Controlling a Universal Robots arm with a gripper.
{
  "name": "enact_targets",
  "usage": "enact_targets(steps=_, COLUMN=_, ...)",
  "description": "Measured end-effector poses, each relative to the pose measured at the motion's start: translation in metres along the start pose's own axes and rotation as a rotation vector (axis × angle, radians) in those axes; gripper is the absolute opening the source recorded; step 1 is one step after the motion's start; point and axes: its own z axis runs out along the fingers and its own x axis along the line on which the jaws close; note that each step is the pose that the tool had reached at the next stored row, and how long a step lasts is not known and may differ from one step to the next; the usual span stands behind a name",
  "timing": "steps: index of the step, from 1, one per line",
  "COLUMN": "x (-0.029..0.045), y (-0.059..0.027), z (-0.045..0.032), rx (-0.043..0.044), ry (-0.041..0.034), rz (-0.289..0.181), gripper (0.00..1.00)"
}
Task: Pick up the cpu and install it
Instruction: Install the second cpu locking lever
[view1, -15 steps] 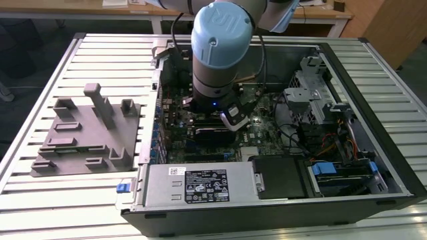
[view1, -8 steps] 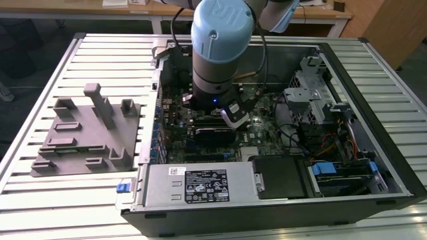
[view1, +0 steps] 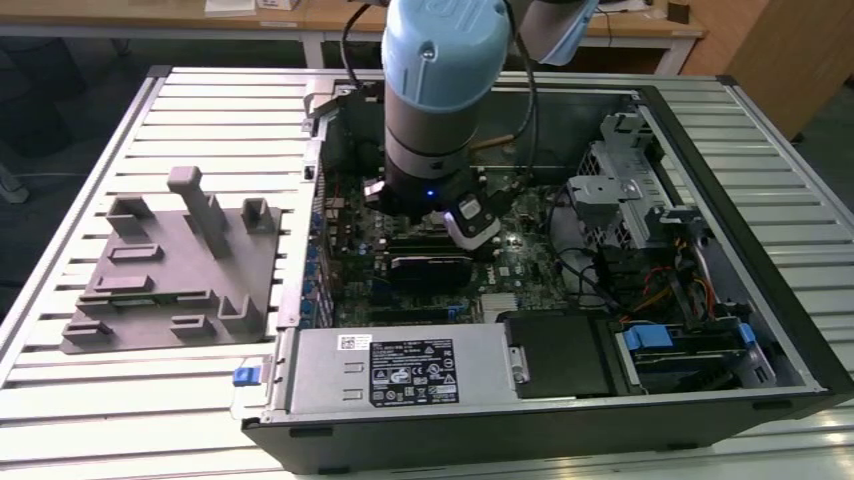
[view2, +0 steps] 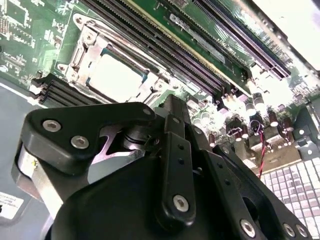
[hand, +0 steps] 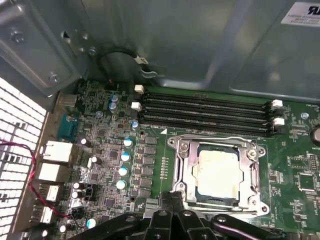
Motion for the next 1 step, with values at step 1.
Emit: enact_targets(steps=1, x=0.0000, y=0.0004, z=-0.0012, rx=0.0000, ry=0.0000, rz=0.000, gripper=0.11)
